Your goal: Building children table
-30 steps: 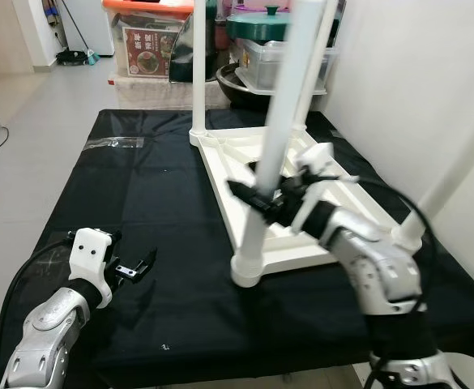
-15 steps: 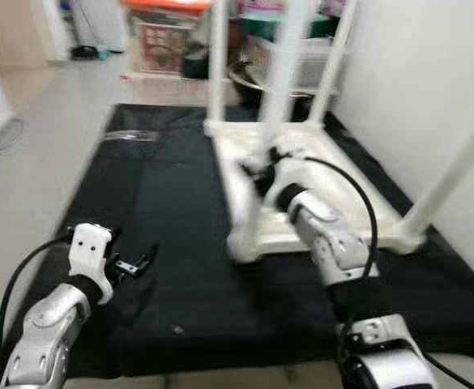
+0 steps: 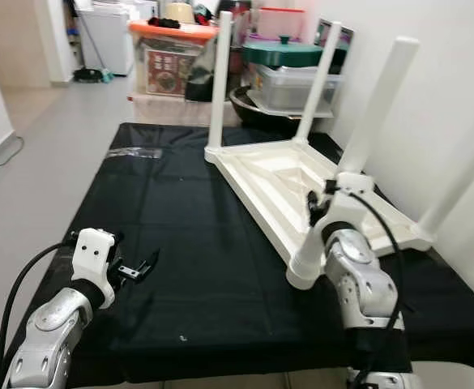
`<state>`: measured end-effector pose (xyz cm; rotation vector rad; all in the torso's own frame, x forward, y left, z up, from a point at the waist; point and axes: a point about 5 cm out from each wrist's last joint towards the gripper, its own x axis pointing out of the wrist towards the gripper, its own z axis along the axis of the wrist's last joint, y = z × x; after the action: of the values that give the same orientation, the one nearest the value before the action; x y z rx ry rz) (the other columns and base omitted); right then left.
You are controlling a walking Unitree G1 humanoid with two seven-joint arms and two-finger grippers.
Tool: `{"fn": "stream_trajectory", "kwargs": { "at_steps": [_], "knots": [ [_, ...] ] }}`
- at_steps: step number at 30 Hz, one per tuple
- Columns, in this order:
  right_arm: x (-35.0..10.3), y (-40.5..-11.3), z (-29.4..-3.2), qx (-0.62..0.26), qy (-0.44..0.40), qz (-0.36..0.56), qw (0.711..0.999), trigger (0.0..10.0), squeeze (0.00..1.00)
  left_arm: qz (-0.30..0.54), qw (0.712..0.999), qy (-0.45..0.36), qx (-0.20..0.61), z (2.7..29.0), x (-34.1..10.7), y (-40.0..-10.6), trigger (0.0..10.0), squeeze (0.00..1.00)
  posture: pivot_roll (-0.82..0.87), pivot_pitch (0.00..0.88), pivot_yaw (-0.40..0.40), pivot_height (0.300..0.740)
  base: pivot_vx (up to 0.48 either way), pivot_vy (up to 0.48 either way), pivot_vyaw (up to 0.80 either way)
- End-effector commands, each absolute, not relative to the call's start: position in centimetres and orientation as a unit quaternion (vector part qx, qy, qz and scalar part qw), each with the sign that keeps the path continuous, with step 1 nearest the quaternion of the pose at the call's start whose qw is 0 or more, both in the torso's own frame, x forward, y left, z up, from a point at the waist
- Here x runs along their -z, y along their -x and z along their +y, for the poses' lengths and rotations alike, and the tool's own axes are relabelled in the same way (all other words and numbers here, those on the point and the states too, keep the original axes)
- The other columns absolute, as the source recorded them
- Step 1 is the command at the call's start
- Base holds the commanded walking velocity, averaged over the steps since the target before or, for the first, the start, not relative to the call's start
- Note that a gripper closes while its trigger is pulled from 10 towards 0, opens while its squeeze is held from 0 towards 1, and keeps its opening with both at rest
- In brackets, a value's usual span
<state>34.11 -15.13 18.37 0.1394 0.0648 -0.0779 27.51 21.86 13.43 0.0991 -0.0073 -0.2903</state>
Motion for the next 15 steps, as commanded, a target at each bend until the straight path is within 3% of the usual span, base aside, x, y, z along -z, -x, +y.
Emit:
{"fn": "stream_trajectory", "kwargs": {
  "at_steps": [1,2,3,5,6,9,12,15],
  "knots": [
    [-19.0,-34.5,-15.3,0.036,-0.081,0.029,0.996,10.0,1.0,0.009,0.987,-0.053,0.15,21.7,-12.9,-27.5,10.0,0.0,0.09,0.0,-0.105,0.74,0.0,0.0,0.0],
    [-20.4,-34.8,-15.4,-0.026,-0.093,-0.001,0.995,10.0,0.0,0.009,0.988,-0.053,0.148,21.9,-12.9,-27.4,10.0,0.0,0.09,0.0,-0.109,0.74,0.0,0.0,0.0],
    [-21.7,-34.8,-15.5,-0.087,-0.097,-0.025,0.991,10.0,0.0,0.009,0.988,-0.053,0.146,22.0,-12.8,-27.4,10.0,0.0,0.09,0.0,-0.111,0.74,0.0,0.0,0.0],
    [-21.7,-34.8,-15.5,-0.087,-0.097,-0.025,0.991,10.0,0.0,0.009,0.988,-0.053,0.146,22.0,-12.8,-27.4,10.0,0.0,0.09,0.0,-0.111,0.74,0.0,0.0,0.0],
    [-22.7,-34.5,-15.6,-0.167,-0.091,-0.046,0.981,10.0,0.0,0.01,0.988,-0.053,0.145,22.0,-12.7,-27.3,10.0,0.0,0.09,0.0,-0.111,0.74,0.0,0.0,0.0],
    [-23.3,-34.2,-15.8,-0.238,-0.068,-0.058,0.967,10.0,0.0,0.01,0.988,-0.053,0.146,22.0,-12.7,-27.2,10.0,0.0,0.09,0.0,-0.11,0.74,0.0,0.0,0.0],
    [-23.0,-33.5,-15.5,-0.363,-0.037,-0.043,0.93,10.0,0.0,0.009,0.987,-0.052,0.15,21.7,-12.7,-27.3,10.0,0.0,0.09,0.0,-0.107,0.74,0.0,0.0,0.0],
    [-22.6,-33.3,-15.1,-0.421,-0.035,-0.028,0.906,10.0,0.0,0.008,0.987,-0.053,0.153,21.6,-12.8,-27.4,10.0,0.0,0.1,0.0,-0.11,0.74,0.0,0.0,0.0]
  ]
}}
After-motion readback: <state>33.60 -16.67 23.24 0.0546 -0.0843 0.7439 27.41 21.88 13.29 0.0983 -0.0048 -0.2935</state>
